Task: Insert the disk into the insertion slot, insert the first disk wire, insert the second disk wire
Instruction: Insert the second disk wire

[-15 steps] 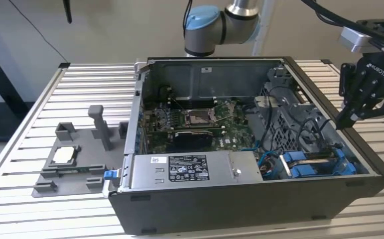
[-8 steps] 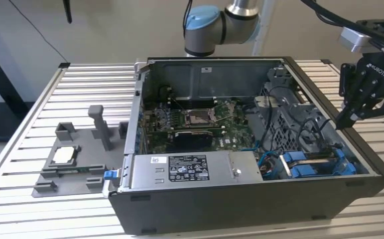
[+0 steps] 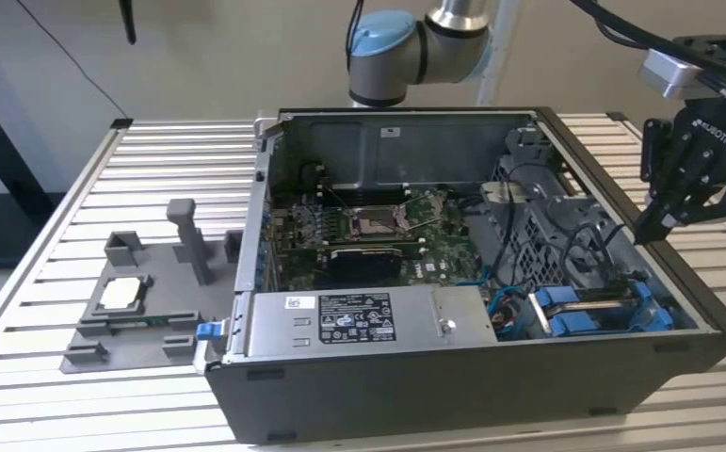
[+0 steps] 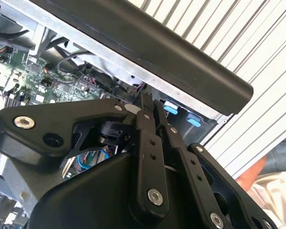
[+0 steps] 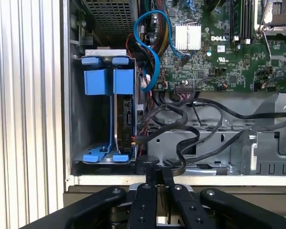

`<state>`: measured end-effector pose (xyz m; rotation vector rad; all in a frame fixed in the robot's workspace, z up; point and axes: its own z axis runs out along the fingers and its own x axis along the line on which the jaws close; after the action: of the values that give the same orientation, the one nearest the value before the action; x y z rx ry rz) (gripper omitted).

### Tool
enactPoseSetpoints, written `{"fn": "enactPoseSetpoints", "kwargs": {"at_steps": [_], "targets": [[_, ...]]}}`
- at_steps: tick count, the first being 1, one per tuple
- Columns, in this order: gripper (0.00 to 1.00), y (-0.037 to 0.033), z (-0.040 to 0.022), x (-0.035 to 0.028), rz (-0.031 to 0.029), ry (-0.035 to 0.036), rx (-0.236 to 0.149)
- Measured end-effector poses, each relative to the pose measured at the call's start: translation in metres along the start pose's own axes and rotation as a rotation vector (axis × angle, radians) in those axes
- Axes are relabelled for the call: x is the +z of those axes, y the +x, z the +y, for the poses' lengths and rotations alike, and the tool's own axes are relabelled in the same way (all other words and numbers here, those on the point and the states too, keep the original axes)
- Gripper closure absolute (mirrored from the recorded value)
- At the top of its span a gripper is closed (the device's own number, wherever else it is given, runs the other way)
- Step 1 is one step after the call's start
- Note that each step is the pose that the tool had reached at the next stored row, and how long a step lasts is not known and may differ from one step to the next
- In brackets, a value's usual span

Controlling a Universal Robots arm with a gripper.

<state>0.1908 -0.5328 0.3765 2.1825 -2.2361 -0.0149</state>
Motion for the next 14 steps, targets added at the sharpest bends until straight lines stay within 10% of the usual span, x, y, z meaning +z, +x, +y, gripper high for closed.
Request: {"fn": "enactPoseSetpoints", "kwargs": {"at_steps": [14], "targets": [[0.84, -0.0007, 0.0175, -0.0052, -0.0001, 0.0084, 0.0]]}}
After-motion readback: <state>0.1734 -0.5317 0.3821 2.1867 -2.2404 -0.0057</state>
